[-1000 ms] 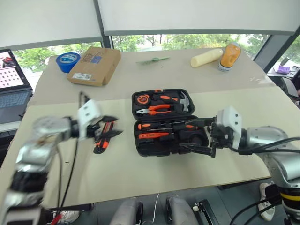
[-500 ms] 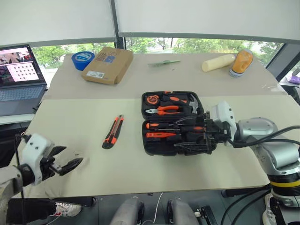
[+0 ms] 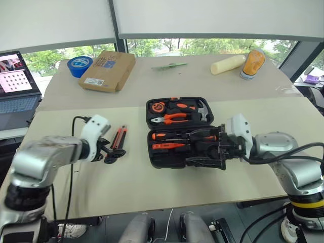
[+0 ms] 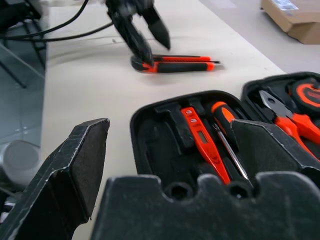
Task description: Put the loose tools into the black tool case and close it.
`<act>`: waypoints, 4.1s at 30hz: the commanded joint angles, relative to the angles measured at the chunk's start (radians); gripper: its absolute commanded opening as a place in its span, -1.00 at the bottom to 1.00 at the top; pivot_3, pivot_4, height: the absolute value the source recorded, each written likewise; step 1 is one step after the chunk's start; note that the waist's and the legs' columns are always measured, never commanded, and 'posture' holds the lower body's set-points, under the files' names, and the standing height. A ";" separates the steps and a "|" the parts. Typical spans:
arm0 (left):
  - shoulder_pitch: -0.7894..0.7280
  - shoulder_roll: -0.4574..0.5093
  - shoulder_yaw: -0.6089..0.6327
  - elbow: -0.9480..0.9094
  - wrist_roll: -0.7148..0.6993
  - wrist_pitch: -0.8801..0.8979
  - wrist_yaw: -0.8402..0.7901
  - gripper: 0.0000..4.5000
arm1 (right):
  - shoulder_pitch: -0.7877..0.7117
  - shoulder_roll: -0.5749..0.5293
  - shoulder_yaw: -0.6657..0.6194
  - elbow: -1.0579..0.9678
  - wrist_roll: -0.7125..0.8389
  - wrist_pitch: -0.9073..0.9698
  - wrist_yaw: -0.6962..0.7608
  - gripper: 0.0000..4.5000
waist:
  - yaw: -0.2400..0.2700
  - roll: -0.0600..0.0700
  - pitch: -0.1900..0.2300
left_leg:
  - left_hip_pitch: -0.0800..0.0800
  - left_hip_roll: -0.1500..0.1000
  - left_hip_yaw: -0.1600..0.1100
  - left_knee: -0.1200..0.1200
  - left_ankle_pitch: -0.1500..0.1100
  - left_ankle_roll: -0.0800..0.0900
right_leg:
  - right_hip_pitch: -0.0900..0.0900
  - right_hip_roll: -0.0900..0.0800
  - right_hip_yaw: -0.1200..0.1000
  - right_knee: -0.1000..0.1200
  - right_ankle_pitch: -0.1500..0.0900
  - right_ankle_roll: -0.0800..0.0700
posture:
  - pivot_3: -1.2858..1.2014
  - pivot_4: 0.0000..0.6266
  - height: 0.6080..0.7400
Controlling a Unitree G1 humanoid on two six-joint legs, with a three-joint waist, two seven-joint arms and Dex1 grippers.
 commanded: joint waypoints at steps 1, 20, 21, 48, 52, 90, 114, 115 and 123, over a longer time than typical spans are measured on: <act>-0.029 -0.077 -0.028 0.029 0.026 0.040 0.064 0.97 | 0.007 -0.008 -0.017 -0.054 0.006 0.001 -0.015 1.00 | 0.003 0.001 0.000 | 0.001 0.000 0.000 0.000 0.000 0.000 | 0.001 0.000 0.000 0.000 0.000 0.000 | 0.03 -0.52 0.97; -0.174 -0.030 -0.042 0.165 0.098 -0.621 -0.246 -0.24 | 0.091 -0.089 -0.130 -0.086 0.051 0.048 -0.032 1.00 | 0.020 0.001 0.000 | -0.003 -0.001 -0.001 0.002 -0.003 -0.007 | 0.000 -0.006 -0.001 -0.002 0.000 -0.001 | 0.03 -0.52 0.97; -0.221 -0.022 -0.072 0.177 0.085 -0.689 -0.352 -0.24 | 0.109 -0.096 -0.154 -0.089 0.068 0.064 -0.033 1.00 | 0.023 0.001 0.000 | -0.003 -0.001 -0.001 0.003 -0.003 -0.007 | 0.000 -0.007 -0.001 -0.002 0.000 -0.001 | 0.03 -0.52 0.97; -0.548 -0.302 -0.632 0.352 0.324 -0.568 -0.760 -0.24 | 0.497 -0.102 -0.412 -0.291 0.089 0.086 -0.191 1.00 | 0.028 0.000 0.000 | -0.005 -0.001 0.002 0.006 -0.001 0.009 | 0.000 0.000 0.001 -0.002 -0.001 0.001 | 0.03 -0.52 0.97; -0.540 -0.293 -0.676 0.385 0.391 -0.645 -0.750 -0.24 | 0.483 -0.107 -0.416 -0.285 0.092 0.087 -0.201 1.00 | 0.029 0.000 0.000 | -0.005 -0.001 0.002 0.006 -0.001 0.009 | 0.000 0.000 0.001 -0.002 -0.001 0.001 | 0.03 -0.52 0.97; -0.507 -0.239 -0.535 0.465 0.371 -0.813 -0.877 -0.99 | 0.388 -0.112 -0.323 -0.212 0.051 0.072 -0.194 1.00 | 0.029 0.001 0.000 | -0.005 -0.001 0.002 0.008 -0.001 0.009 | 0.000 0.000 0.000 -0.001 -0.001 0.002 | 0.03 -0.52 0.97; -0.507 -0.361 -0.466 0.536 0.425 -0.999 -0.875 -0.99 | 0.420 -0.098 -0.330 -0.216 0.040 0.068 -0.211 1.00 | 0.053 0.002 -0.001 | 0.003 -0.001 -0.001 0.011 -0.007 0.018 | 0.013 -0.001 -0.002 -0.004 0.000 0.002 | 0.03 -0.52 0.97; -0.525 -0.380 -0.465 0.546 0.427 -1.018 -0.869 -0.99 | 0.423 -0.098 -0.331 -0.214 0.039 0.065 -0.210 1.00 | 0.052 0.002 -0.001 | 0.001 -0.001 -0.001 0.012 -0.006 0.018 | 0.012 -0.001 -0.002 -0.004 0.000 0.002 | 0.03 -0.52 0.97; -0.536 -0.468 -0.565 0.641 0.550 -1.186 -0.803 -0.99 | 0.417 -0.100 -0.322 -0.207 0.034 0.061 -0.211 1.00 | 0.037 0.002 -0.001 | -0.005 -0.001 0.001 0.012 -0.002 0.011 | 0.004 0.000 0.000 -0.002 0.000 0.003 | 0.03 -0.52 0.97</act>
